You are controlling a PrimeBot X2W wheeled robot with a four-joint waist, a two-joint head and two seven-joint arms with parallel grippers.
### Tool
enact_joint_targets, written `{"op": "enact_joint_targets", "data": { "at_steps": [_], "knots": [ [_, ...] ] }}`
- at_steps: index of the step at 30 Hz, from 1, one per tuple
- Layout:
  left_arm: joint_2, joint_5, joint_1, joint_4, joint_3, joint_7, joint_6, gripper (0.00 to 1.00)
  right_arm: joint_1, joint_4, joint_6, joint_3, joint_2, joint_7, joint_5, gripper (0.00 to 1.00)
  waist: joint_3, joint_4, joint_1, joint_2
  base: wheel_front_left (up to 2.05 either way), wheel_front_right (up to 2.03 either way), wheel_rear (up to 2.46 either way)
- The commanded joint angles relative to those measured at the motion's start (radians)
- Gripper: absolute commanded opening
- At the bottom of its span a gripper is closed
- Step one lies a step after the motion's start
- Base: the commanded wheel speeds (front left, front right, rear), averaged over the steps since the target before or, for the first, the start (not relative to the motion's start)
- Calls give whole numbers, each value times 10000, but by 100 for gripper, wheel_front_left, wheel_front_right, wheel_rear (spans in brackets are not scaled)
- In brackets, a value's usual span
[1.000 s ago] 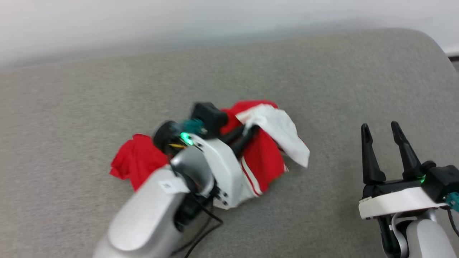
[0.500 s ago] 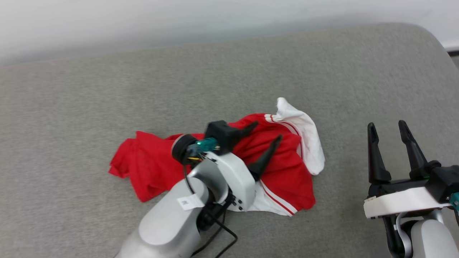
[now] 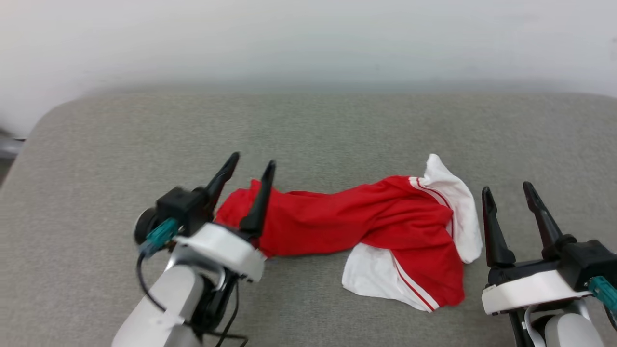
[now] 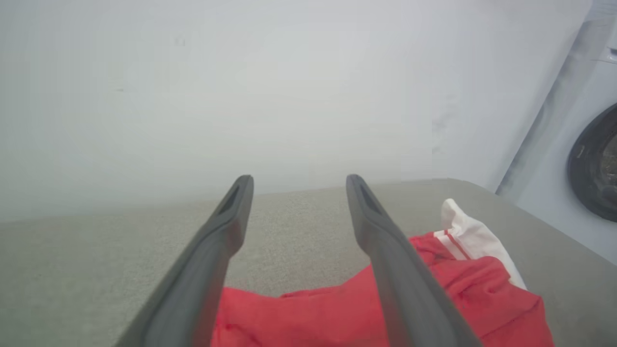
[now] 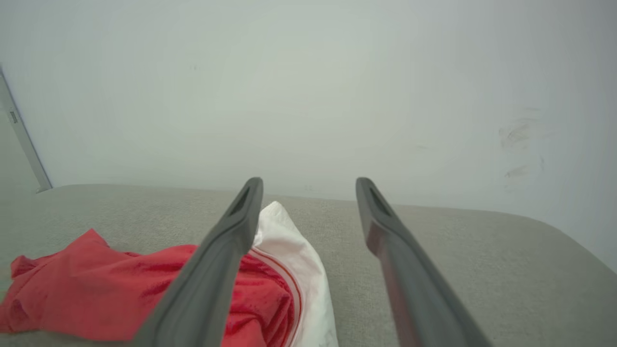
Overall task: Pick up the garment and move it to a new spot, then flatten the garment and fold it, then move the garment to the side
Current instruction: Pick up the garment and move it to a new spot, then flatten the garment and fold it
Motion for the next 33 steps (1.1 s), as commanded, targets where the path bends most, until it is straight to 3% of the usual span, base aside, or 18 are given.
{"op": "enact_joint_targets", "data": {
  "at_steps": [1,8,14,17,22,29,33],
  "knots": [
    [149,131,496,-314,203,-97,155,100,143,-39,-7,35,8,-21,-92,100,-205,344,0,0,0,0,0],
    [-115,1020,2541,-1985,1256,-144,490,100,353,-24,-7,202,9,-22,-167,100,-264,747,0,0,0,0,0],
    [-672,1833,3325,-2615,1615,-138,209,100,386,-52,-7,432,9,118,-342,100,-217,1130,0,0,0,0,0],
    [-802,2103,3236,-2654,1704,-139,-1,100,73,-184,-5,1046,-167,584,-405,100,-101,1350,0,0,0,0,0],
    [-1105,2313,3050,-2624,1942,-140,-280,100,-948,-322,-8,2979,-1266,2285,337,100,265,1790,0,0,0,0,0],
    [-1564,2579,2917,-2333,2020,-141,-666,100,-3217,572,-8,5895,-2968,6402,2151,100,757,2566,0,0,0,0,0],
    [-1739,2673,2828,-2234,2070,-141,-818,100,-4311,1079,-7,6786,-3380,8114,2893,100,1061,3079,0,0,0,0,0]
  ]
}}
